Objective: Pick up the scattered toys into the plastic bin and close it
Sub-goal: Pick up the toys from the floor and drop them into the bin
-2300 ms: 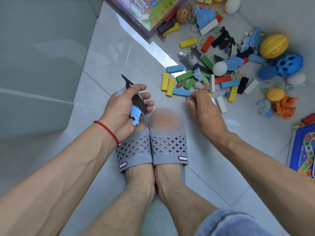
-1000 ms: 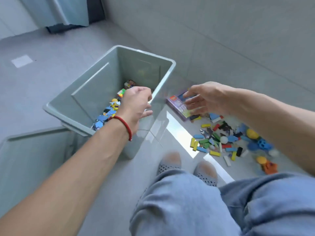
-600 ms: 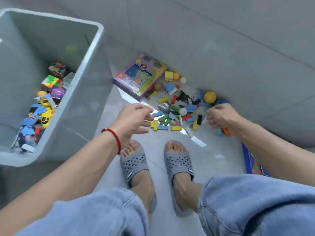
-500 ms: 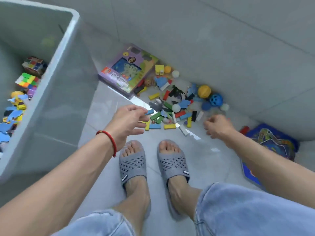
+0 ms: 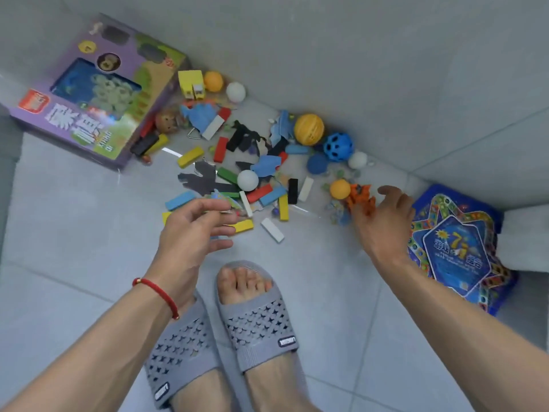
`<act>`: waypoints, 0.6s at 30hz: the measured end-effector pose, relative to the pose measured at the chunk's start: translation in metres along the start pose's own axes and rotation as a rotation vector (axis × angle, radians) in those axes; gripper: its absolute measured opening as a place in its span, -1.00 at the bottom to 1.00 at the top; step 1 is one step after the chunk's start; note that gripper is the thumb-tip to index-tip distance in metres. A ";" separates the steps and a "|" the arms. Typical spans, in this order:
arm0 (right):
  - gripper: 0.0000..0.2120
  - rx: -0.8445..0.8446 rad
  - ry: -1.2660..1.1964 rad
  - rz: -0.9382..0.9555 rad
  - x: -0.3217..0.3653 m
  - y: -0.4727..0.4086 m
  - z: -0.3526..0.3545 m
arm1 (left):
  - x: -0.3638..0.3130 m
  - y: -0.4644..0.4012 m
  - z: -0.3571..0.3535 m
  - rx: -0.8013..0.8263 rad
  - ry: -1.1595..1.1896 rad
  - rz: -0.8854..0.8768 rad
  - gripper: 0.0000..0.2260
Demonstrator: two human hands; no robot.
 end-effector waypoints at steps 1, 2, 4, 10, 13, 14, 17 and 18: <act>-0.32 0.052 0.008 0.000 -0.006 -0.001 -0.005 | 0.004 -0.001 0.000 0.004 0.001 0.001 -0.81; -0.34 0.095 0.027 0.027 -0.010 -0.001 -0.009 | 0.007 -0.002 0.000 0.009 -0.005 0.002 -0.81; -0.41 0.113 0.100 0.123 -0.016 -0.002 -0.015 | 0.012 0.000 0.000 0.034 -0.035 0.002 -0.82; -0.56 0.046 -0.036 0.001 -0.015 -0.010 -0.001 | 0.010 0.010 -0.012 0.121 -0.097 -0.047 -0.84; -0.74 0.026 -0.250 0.025 0.008 0.009 0.032 | 0.007 0.022 -0.030 0.184 -0.055 -0.038 -0.85; -0.81 0.101 -0.345 0.090 0.024 0.024 0.044 | 0.009 0.028 -0.038 0.241 -0.026 -0.004 -0.84; -0.57 0.359 -0.489 0.278 0.065 0.079 0.069 | 0.020 0.044 -0.064 0.462 0.163 0.255 -0.67; -0.49 0.417 -0.500 0.308 0.069 0.091 0.069 | 0.023 0.046 -0.069 0.476 0.219 0.321 -0.67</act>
Point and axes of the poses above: each hand's wrist, its own y-axis away from the middle knuckle, its own z-axis out of the back of the hand, x = y × z, the point moved 3 cm from there along -y, towards the middle knuckle, and after that the axes turned 13 degrees about -x, right-handed, at the moved point
